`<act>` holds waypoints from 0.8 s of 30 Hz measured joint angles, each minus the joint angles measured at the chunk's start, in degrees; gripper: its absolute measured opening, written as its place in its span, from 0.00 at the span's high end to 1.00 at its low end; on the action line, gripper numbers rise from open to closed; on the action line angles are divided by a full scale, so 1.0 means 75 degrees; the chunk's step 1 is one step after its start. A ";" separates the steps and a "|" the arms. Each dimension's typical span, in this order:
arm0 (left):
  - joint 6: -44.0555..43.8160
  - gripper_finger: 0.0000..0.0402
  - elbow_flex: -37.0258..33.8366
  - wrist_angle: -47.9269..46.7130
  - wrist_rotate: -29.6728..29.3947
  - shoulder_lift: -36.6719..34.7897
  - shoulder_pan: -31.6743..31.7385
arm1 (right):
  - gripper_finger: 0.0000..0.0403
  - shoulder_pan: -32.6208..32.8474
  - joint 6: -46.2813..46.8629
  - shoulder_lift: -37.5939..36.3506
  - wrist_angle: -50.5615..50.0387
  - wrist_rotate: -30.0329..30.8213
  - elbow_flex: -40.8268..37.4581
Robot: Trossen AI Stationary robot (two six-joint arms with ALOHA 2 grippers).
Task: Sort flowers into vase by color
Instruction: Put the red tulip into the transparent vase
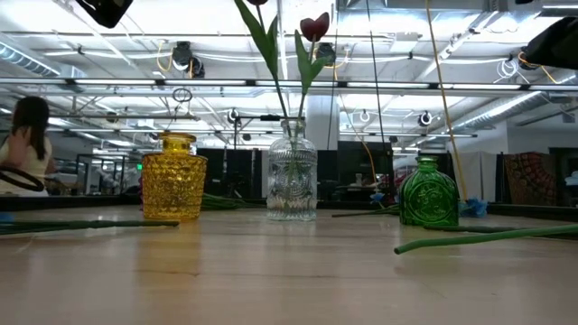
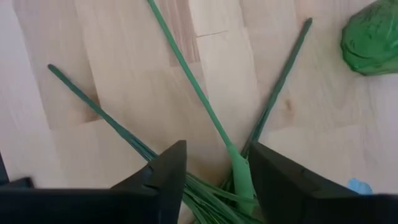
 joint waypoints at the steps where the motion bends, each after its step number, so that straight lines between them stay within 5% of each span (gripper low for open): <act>1: 0.0000 0.48 0.0000 -0.0003 0.0030 0.0000 0.0000 | 0.57 0.0000 -0.0020 0.0011 0.0022 0.0000 0.0000; 24: -0.0427 0.48 0.0367 -0.0832 0.0003 -0.0719 0.0000 | 0.58 -0.0222 -0.0938 0.1429 0.0610 -0.0333 0.0003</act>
